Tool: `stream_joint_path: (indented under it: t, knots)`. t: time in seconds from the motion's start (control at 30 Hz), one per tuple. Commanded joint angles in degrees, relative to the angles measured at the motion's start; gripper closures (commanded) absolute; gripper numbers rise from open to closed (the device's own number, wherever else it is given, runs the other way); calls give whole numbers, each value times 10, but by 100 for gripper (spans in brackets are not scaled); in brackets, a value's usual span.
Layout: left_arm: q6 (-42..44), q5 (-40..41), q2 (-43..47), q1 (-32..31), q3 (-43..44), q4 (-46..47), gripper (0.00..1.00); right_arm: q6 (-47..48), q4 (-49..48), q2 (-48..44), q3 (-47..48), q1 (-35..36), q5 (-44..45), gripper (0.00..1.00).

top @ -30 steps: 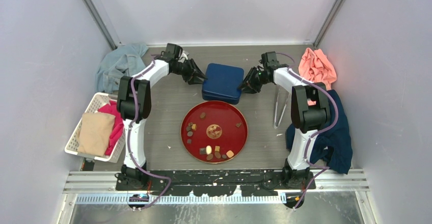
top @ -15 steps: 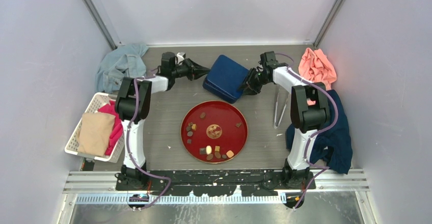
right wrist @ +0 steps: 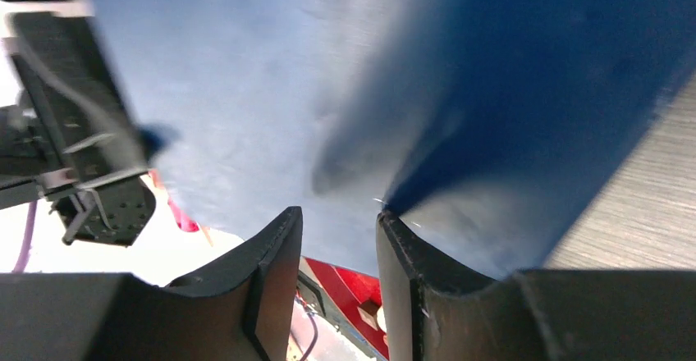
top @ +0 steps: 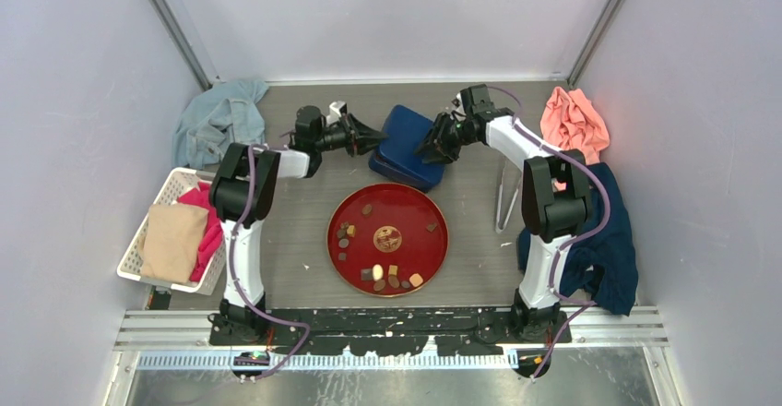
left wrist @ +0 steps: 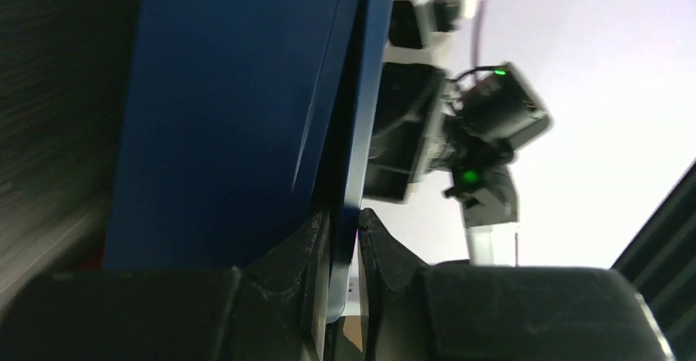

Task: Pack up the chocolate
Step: Close the box lid on the packing box.

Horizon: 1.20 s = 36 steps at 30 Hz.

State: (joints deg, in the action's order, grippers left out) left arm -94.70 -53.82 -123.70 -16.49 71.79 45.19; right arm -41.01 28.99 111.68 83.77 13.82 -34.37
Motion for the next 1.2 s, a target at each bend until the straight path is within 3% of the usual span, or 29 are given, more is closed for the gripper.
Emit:
stream_joint_path:
  t: [0.0, 0.2, 0.6, 0.8, 1.17]
  knots:
    - [72, -34, 12, -19, -24, -76, 82, 5, -20, -22, 22, 7, 0, 55]
    - [160, -25, 27, -15, -18, -199, 82, 19, -5, -23, 26, 7, 8, 53]
    - [193, -22, 32, -9, -14, -244, 77, 60, 44, -37, 52, 4, 62, 44]
    - [196, -31, 26, -8, -2, -250, 75, 51, 34, -85, 11, -52, 128, 33]
    - [217, -34, 22, -8, 5, -275, 69, -20, -52, -45, -54, -113, 54, 27]
